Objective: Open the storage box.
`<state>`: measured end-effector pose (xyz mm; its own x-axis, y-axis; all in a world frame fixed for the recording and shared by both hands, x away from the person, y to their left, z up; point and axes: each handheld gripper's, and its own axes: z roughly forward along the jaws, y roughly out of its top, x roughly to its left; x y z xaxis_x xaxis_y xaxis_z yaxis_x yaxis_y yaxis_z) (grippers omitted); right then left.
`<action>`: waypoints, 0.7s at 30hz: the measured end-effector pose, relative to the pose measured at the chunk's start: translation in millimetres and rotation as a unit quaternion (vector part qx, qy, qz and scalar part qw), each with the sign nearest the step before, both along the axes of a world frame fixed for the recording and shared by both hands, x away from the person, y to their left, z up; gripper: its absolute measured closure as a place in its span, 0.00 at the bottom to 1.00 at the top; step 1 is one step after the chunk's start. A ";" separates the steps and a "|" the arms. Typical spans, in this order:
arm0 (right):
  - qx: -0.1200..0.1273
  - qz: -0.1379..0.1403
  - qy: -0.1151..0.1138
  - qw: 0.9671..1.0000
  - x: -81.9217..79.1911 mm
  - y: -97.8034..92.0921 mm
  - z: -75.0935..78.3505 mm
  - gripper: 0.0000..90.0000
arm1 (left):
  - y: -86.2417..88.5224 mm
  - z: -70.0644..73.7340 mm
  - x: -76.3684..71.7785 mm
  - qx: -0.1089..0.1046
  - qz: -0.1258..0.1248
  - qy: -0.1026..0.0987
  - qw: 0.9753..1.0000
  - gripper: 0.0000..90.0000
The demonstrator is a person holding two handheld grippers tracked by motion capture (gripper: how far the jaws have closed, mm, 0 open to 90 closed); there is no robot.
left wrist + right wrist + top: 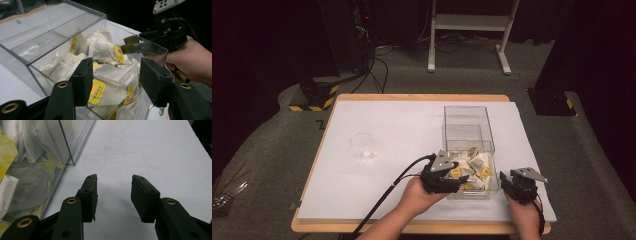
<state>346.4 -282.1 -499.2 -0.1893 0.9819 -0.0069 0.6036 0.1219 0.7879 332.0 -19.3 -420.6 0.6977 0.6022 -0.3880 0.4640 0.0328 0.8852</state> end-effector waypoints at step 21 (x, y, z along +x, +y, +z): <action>-0.001 0.002 -0.003 1.000 -0.7 -0.2 -0.2 0.63 | -19.6 -17.3 -3.8 0.054 -0.004 -0.021 0.998 0.75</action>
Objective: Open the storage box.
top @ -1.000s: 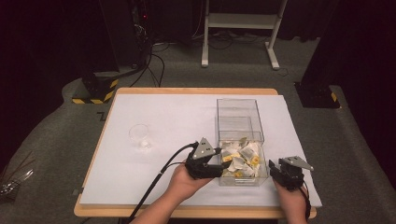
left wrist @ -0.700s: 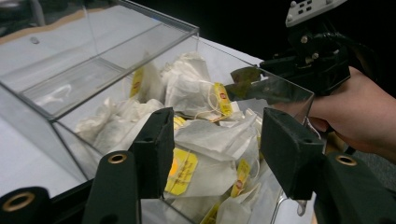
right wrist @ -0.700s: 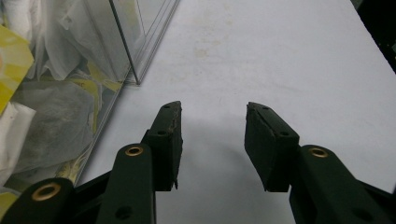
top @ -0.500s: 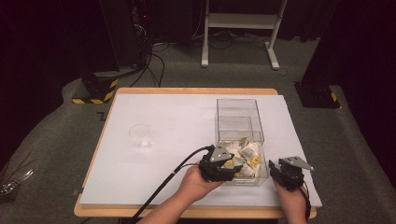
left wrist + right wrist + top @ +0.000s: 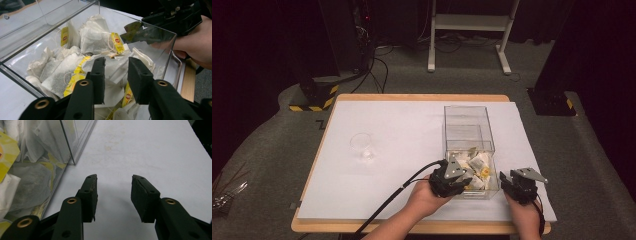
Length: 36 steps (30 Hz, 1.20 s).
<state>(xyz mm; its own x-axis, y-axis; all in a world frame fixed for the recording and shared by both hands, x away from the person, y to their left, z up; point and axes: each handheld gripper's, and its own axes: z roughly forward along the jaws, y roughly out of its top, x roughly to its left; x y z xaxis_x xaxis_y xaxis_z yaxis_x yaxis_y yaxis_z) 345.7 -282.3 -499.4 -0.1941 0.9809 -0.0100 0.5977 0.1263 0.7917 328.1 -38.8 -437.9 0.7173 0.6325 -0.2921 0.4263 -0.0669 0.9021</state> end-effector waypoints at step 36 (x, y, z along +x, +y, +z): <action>-0.003 0.002 -0.001 1.000 -0.1 0.7 -0.2 0.63 | 23.8 21.1 -1.4 -0.075 0.021 -0.046 0.996 1.00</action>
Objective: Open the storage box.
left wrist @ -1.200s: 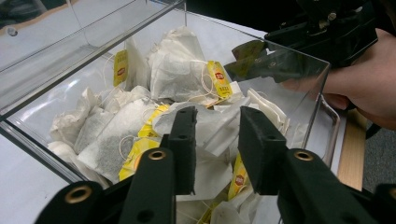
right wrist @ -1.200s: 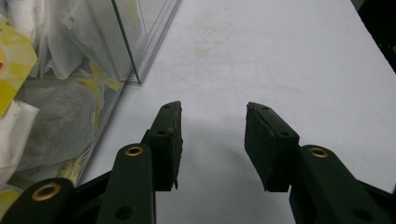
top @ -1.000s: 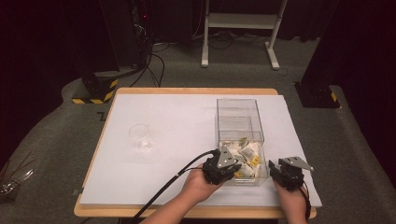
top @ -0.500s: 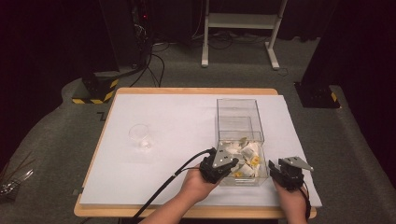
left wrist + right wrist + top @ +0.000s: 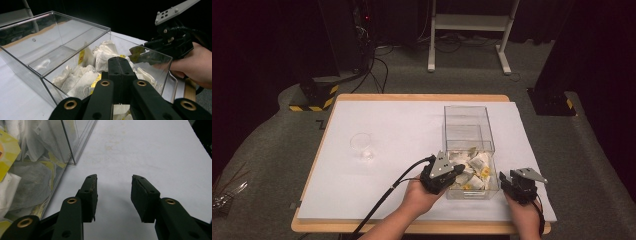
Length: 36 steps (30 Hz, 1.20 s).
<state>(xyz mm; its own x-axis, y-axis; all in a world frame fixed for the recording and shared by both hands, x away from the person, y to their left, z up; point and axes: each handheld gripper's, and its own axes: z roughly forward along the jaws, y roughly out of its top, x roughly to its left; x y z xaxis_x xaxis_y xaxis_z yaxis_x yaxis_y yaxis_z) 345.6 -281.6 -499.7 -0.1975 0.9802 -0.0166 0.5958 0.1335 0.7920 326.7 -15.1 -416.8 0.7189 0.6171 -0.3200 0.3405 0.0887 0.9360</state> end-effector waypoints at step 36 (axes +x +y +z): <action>0.002 0.002 -0.001 1.000 -0.7 -0.1 0.1 0.63 | -25.9 -19.3 0.6 0.072 -0.036 0.016 0.997 0.72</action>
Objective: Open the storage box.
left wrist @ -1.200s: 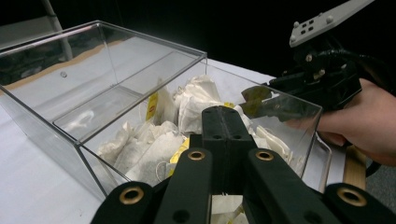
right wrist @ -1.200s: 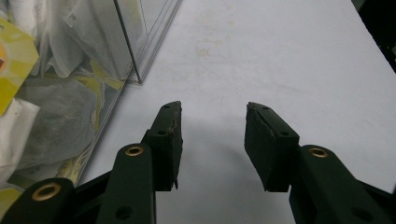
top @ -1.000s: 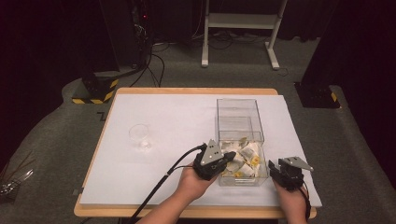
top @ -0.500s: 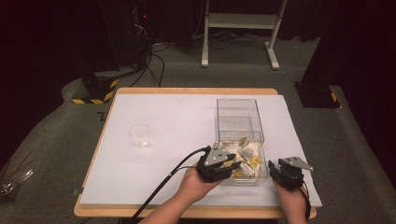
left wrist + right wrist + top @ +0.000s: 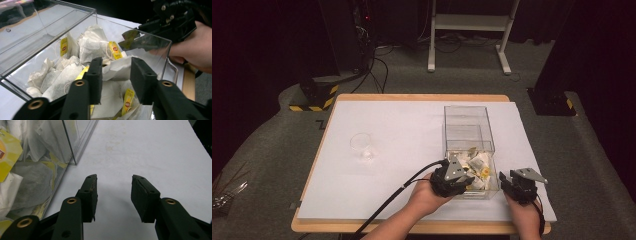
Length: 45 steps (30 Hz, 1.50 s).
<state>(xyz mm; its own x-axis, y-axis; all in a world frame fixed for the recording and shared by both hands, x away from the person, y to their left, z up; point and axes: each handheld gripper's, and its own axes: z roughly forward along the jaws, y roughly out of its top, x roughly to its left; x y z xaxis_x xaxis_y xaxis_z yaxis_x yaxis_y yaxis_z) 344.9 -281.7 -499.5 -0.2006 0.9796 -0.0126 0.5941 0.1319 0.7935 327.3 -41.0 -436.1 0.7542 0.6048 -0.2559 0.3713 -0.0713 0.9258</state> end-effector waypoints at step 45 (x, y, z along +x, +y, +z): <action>-0.006 0.000 0.000 1.000 -0.1 1.1 -0.3 0.63 | 49.5 20.3 3.5 -0.121 0.029 -0.034 0.992 1.00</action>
<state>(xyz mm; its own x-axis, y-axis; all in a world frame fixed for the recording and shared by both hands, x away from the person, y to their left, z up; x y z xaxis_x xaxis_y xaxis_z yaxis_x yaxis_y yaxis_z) 344.8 -280.6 -499.8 -0.2013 0.9792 -0.0240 0.5938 0.1415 0.7921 330.8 8.6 -415.7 0.7407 0.5744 -0.3484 0.3049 0.1747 0.9362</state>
